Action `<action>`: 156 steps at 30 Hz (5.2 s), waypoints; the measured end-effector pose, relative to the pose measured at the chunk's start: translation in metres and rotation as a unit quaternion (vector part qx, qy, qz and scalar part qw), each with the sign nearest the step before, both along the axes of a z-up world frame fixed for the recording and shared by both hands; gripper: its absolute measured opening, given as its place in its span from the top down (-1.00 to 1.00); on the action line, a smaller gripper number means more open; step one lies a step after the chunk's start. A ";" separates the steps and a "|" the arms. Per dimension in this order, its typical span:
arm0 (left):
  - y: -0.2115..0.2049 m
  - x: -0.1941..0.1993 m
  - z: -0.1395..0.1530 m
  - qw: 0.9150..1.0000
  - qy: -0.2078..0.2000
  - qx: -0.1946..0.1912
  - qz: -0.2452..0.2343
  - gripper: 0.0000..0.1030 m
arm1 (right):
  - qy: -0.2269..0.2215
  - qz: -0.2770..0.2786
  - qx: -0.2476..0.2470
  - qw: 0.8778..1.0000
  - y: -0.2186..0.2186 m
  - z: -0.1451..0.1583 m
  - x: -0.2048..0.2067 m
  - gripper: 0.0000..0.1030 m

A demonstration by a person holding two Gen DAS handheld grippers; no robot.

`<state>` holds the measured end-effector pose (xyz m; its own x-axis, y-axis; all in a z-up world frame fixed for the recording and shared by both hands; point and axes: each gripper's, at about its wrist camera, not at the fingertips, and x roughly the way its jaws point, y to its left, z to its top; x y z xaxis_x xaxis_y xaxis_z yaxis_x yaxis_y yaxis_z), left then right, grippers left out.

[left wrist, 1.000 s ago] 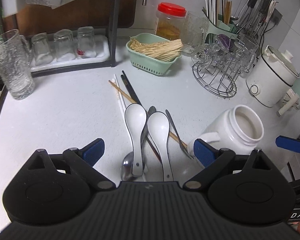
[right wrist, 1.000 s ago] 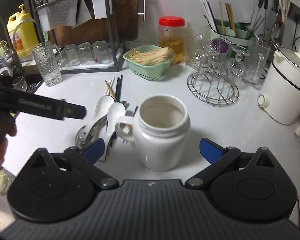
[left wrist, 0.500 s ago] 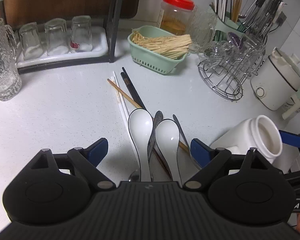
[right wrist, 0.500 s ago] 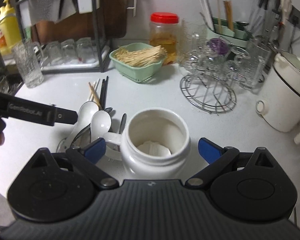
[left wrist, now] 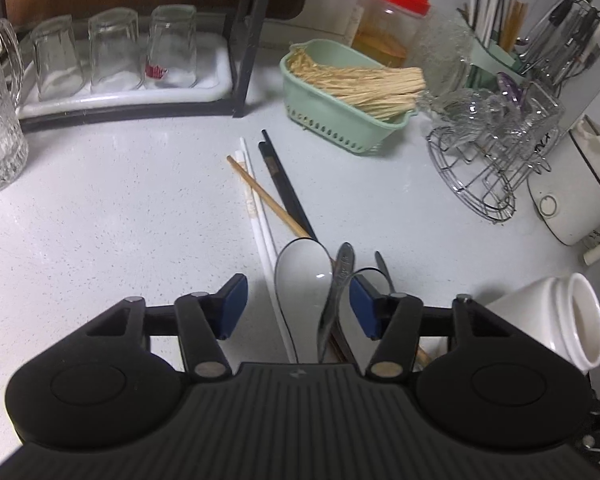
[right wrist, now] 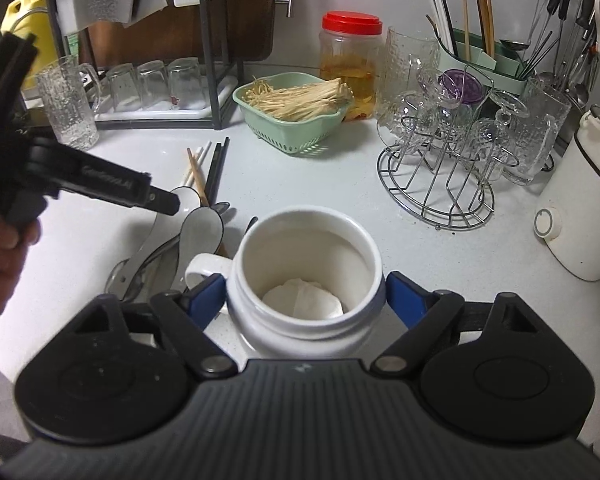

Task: Organize utensils
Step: 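Close the left tool on a white ceramic spoon, then lift the white spoon with the left tool and carry it over the jar, then lower the white spoon into the jar and open the left tool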

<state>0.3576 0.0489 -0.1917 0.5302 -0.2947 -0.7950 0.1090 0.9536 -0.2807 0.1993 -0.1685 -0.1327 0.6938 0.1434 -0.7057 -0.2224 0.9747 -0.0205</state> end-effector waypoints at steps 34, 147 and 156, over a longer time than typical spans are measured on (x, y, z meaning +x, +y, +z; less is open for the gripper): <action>0.002 0.018 -0.008 1.000 0.016 0.005 -0.026 0.90 | 0.005 0.008 -0.039 0.999 0.011 -0.009 0.006 -0.78; -0.141 -0.040 0.104 0.967 0.006 0.018 -0.252 0.62 | -0.001 0.012 0.038 0.999 -0.005 -0.022 0.005 -0.77; -0.110 -0.053 0.133 0.978 -0.047 -0.003 -0.204 0.62 | 0.001 0.004 0.036 0.999 -0.003 -0.022 0.006 -0.77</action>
